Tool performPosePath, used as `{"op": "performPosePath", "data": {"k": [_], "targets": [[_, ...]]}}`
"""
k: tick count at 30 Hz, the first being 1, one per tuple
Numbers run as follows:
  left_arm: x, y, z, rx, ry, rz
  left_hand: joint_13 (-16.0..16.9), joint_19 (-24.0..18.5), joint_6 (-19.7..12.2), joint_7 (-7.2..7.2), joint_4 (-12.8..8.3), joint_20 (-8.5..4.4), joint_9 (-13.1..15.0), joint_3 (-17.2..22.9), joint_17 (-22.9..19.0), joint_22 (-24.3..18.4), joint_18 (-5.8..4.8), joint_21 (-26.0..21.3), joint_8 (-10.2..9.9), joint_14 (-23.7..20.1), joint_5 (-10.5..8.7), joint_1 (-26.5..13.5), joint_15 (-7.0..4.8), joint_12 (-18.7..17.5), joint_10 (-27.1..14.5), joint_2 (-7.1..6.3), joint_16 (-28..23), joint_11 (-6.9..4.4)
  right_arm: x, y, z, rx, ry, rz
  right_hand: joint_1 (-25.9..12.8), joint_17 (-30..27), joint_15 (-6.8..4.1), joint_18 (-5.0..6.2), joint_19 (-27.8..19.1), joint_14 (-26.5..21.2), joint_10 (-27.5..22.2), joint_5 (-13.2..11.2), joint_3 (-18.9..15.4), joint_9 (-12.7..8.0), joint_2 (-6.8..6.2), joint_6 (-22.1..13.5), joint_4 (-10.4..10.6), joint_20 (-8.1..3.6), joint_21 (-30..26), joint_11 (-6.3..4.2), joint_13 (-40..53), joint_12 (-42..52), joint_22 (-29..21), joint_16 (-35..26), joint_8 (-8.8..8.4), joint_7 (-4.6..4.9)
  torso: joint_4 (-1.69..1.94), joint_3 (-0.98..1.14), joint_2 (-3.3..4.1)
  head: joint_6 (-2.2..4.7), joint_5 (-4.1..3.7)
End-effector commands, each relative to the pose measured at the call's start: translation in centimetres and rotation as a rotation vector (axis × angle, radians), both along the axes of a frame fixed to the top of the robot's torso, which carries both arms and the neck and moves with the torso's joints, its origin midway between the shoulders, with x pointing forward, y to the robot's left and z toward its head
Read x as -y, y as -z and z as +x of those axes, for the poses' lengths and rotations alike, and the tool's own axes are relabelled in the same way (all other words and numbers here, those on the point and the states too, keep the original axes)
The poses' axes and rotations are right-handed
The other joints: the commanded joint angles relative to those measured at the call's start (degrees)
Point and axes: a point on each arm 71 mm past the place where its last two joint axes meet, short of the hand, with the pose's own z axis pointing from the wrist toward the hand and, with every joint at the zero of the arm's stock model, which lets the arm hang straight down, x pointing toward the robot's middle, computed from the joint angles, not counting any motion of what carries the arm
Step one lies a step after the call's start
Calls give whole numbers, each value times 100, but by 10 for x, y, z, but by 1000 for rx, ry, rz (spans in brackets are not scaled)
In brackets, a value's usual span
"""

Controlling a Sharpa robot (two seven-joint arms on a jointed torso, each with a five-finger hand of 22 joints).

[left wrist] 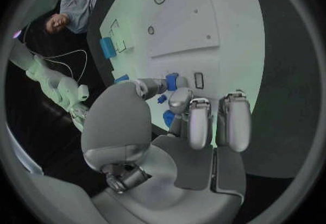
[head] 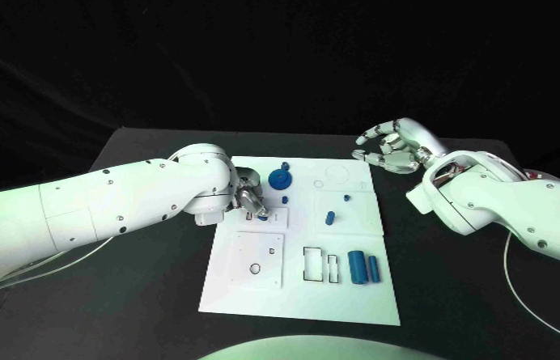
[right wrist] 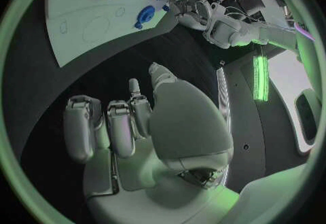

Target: Assemble the parts on the task board

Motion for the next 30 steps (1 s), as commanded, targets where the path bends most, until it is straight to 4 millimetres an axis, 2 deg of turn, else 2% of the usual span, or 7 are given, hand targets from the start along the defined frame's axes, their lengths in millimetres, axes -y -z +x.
{"op": "performPosePath", "data": {"k": [1,4,8,14,21,30], "targets": [[2,4,-4,-41,16,9,3,59,275,-239,-508,-19,33,393,1135,335,-45,40,37,478,-31,-132,-48,42,62,25,27,-17,-1,1,0,-9,-11,-6,-60,900,-44,103,32,457,-11,20,-8,6,20,33,25,-28,-25,-18,419,-37,939,-25,21,-7,5,-1,2,6,-2],[2,4,-3,-41,13,8,8,64,293,-252,-448,-28,25,267,1134,343,-47,41,38,478,-30,-190,-58,51,68,37,26,-27,-1,1,0,-9,-11,-5,-60,900,-44,103,32,457,-11,20,-8,6,20,33,25,-28,-25,-18,419,-37,939,-25,21,-7,4,-1,0,4,-5],[2,4,-3,-39,7,8,9,80,347,-263,-220,-40,1,-73,1138,364,-51,45,37,479,-36,-381,-65,65,71,90,27,-35,-1,1,0,-9,-10,-5,-64,888,-44,108,21,454,-16,20,-9,6,21,33,24,-29,-41,-19,413,-42,928,-29,22,-7,4,-2,0,6,-8],[2,4,-2,-40,5,11,24,92,376,-272,-31,-49,-22,-446,1138,381,-55,46,29,479,-36,-466,-75,89,74,138,26,-42,0,1,0,-10,-10,-4,-68,875,-45,110,17,451,-26,19,-10,6,21,31,25,-29,-48,-19,403,-51,923,-33,23,-7,1,-3,1,8,-15],[1,5,-1,-42,0,15,31,102,394,-273,74,-54,-36,-691,1141,396,-57,49,26,480,-34,-498,-76,104,75,149,27,-44,1,2,0,-12,-7,-4,-79,835,-45,117,-1,442,-39,18,-13,7,21,29,27,-30,-76,-19,389,-63,905,-45,24,-7,3,-2,2,10,-26],[-1,5,0,-37,-10,16,37,111,406,-272,110,-55,-46,-821,1142,409,-60,52,22,480,-34,-545,-77,114,78,187,26,-43,1,2,0,-14,-6,-4,-95,811,-46,122,-14,436,-46,17,-17,7,23,27,28,-31,-96,-20,382,-70,892,-53,26,-8,2,-2,0,14,-27]]}}
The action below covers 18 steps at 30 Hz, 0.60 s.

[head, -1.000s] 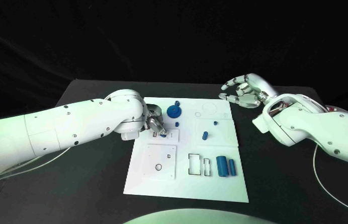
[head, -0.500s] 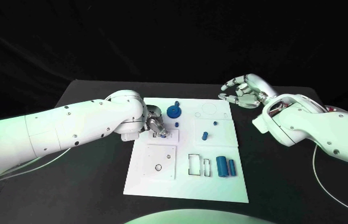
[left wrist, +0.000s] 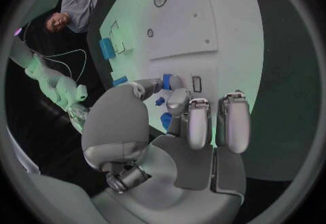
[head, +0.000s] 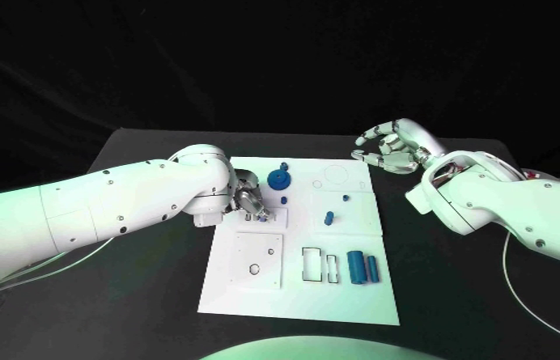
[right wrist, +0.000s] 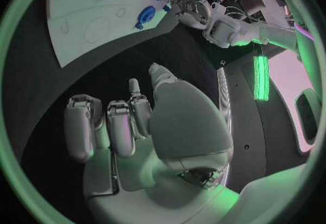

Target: Assemble the parts on the task board

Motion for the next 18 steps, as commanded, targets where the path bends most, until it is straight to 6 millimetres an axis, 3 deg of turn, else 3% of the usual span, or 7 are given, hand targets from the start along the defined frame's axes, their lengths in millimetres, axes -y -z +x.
{"op": "performPosePath", "data": {"k": [1,8,18], "targets": [[0,2,0,-9,-2,6,5,40,-3,14,7,16,-11,-33,1142,409,-61,32,-23,481,-21,-50,-37,32,26,9,26,10,0,1,0,-9,-10,-5,-73,812,-46,34,-14,436,-26,18,-17,9,1,27,28,-31,-34,0,383,-25,894,-22,27,-8,1,0,1,7,3],[-1,1,0,-1,-17,-5,-42,43,-43,2,-54,13,-21,-23,1142,414,-62,31,-41,481,0,135,-46,6,-5,165,25,-1,0,2,0,-11,-9,-5,-83,813,-47,33,-13,435,-29,17,-18,9,5,25,29,-32,-33,-1,379,-29,895,-23,28,-9,-1,-1,2,11,0],[-1,1,0,-16,-49,-66,-326,-42,-256,94,-264,51,-84,235,1129,297,-35,-37,-197,476,-8,837,8,-169,-199,448,15,71,1,3,0,-15,-6,-7,-96,797,-48,37,-22,431,-25,19,-18,10,13,25,30,-33,-48,-2,384,-25,886,-28,31,-9,1,1,-2,9,-6]]}}
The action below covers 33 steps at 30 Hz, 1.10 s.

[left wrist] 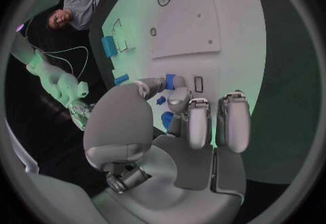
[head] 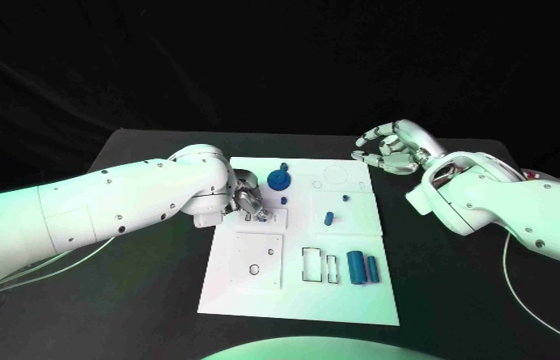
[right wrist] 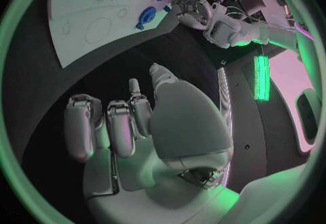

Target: Assemble the parts on the task board

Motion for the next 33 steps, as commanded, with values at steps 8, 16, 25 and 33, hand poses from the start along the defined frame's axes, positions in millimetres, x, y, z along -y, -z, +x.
{"op": "performPosePath", "data": {"k": [8,16,25,33], "targets": [[-1,1,0,-19,-47,-67,-128,-42,-145,69,-152,59,-62,224,1125,268,-28,-57,-157,494,-181,427,73,-85,-112,315,11,49,0,2,0,-14,-8,-7,-42,798,-48,37,-22,431,-25,20,-18,6,6,25,30,-33,-20,-2,384,-26,888,-28,31,-9,-2,4,-3,12,-6],[-2,1,-1,-29,-60,-87,-170,-51,-220,125,-161,88,-138,256,1124,257,-25,-66,-319,494,-235,520,113,-99,-146,346,10,96,0,3,0,-19,-8,-9,-54,801,-49,39,-26,432,-22,22,-17,7,15,26,30,-34,-27,-3,387,-24,884,-29,36,-11,-1,6,-2,20,-3],[-5,-3,-3,-32,-65,-98,-205,-60,-226,160,-361,118,-195,378,1125,247,-21,-75,-457,494,-201,738,139,-109,-180,228,10,123,1,4,0,-24,-6,-11,-63,793,-50,40,-28,430,-24,22,-18,8,21,26,31,-35,-31,-4,384,-26,881,-32,39,-12,2,1,-6,36,-1],[-9,-7,-4,-31,-63,-99,-296,-84,-245,199,-543,141,-189,678,1120,219,-12,-92,-522,492,-163,848,164,-162,-239,59,7,153,2,5,0,-29,-6,-13,-78,792,-52,41,-30,430,-22,22,-19,9,27,26,32,-36,-36,-4,385,-25,878,-33,42,-13,4,-1,-4,48,-6]]}}
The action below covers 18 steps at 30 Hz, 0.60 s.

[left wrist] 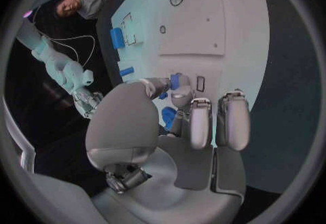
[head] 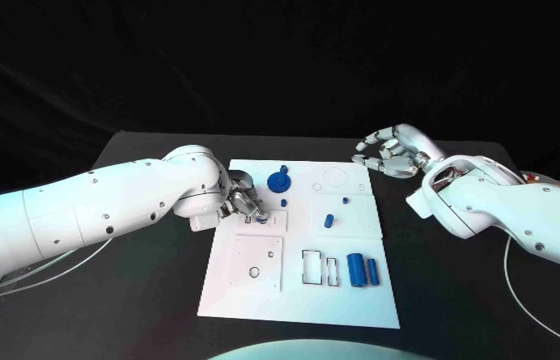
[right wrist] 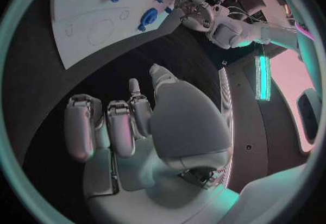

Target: Assemble the parts on the task board

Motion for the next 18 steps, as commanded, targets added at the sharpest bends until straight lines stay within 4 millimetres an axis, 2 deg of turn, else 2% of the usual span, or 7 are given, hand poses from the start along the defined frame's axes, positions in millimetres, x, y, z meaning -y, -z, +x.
{"op": "performPosePath", "data": {"k": [1,9,12,16,18], "targets": [[2,-2,-1,-2,4,-23,-35,-26,10,23,-597,39,31,661,1118,213,-11,-29,-20,490,21,160,43,-45,-60,46,5,-3,0,2,0,-14,-11,-8,-48,793,-52,41,-9,430,-22,22,-2,5,-3,26,16,-14,-37,-4,381,-25,875,-33,19,-13,2,-4,6,6,-4],[3,-6,-1,-3,16,-30,-155,-51,-39,56,-681,53,43,811,1097,184,-4,-44,-54,482,23,177,62,-127,-140,-34,-9,23,0,2,0,-20,-10,-10,-95,796,-54,40,-8,430,-18,22,-7,8,20,26,21,-17,-39,-8,383,-23,875,-33,28,-15,-1,-3,7,3,-2],[3,-7,-1,-18,23,-37,-157,-52,-35,59,-695,56,46,834,1098,184,-4,-44,-54,482,24,183,64,-128,-141,-37,-8,24,0,3,0,-23,-10,-11,-95,796,-54,40,-8,430,-18,22,-7,8,20,26,21,-17,-39,-8,383,-23,875,-33,28,-15,-2,-3,9,-3,-2],[5,-8,-1,-44,41,-36,-361,-82,-63,88,-692,69,42,884,1069,146,5,-64,-96,471,-19,143,83,-268,-251,-37,-27,51,1,3,0,-26,-10,-13,-108,791,-55,40,-6,429,-25,22,-9,8,26,25,20,-18,-38,-8,374,-30,877,-36,30,-16,-3,-3,5,-6,-3],[5,-9,-1,-57,52,-32,-446,-121,-128,121,-689,83,30,908,1040,97,17,-91,-160,459,-44,125,105,-333,-315,4,-46,79,1,4,0,-27,-9,-13,-108,791,-55,40,-6,429,-25,22,-9,8,26,25,20,-18,-38,-8,374,-30,877,-36,30,-16,-3,-1,5,-10,-3]]}}
